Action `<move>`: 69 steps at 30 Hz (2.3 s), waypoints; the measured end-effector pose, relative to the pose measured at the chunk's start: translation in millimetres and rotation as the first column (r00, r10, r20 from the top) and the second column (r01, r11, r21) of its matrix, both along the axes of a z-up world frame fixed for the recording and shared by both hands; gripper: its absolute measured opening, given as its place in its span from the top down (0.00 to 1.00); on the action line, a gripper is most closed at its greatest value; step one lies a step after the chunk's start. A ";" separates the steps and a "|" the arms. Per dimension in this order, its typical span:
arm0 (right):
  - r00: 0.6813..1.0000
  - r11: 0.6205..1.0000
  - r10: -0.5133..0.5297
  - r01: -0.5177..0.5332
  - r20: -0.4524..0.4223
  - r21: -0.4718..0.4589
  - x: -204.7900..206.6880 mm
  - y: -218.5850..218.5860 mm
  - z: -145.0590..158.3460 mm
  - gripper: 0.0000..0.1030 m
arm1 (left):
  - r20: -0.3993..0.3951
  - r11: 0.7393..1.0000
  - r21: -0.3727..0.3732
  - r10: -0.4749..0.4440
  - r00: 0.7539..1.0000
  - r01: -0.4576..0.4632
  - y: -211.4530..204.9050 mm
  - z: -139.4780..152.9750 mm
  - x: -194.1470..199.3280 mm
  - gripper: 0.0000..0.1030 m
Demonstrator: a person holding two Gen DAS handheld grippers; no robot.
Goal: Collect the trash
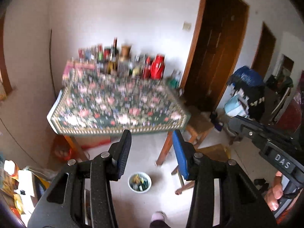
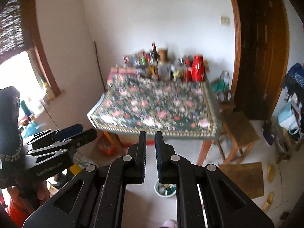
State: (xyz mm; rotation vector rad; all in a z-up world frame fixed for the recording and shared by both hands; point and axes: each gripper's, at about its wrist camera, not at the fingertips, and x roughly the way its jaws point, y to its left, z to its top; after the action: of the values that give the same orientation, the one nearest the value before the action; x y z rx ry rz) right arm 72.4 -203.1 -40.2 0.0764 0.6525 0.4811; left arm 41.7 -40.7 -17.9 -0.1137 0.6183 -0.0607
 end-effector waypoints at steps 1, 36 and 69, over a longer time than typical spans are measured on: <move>1.000 1.000 -0.005 0.005 0.020 0.007 -9.8 0.7 6.8 0.92 | 0.033 1.000 0.010 -0.003 0.999 0.003 -0.7 12.3 -18.2 0.53; 0.975 0.996 -0.081 0.086 0.208 -0.015 -128.4 10.3 53.9 0.13 | 0.180 1.000 0.025 -0.009 0.984 0.005 11.2 55.1 -138.1 0.13; 0.979 0.995 -0.077 0.086 0.188 -0.042 -127.1 12.5 60.1 0.13 | 0.181 0.999 0.032 -0.008 0.983 0.002 4.0 53.5 -139.8 0.12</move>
State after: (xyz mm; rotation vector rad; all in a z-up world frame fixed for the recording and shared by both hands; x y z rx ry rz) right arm -54.6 -190.7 19.9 0.0105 0.4751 0.3873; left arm -98.1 -36.7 35.7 -0.0752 0.4372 -0.0656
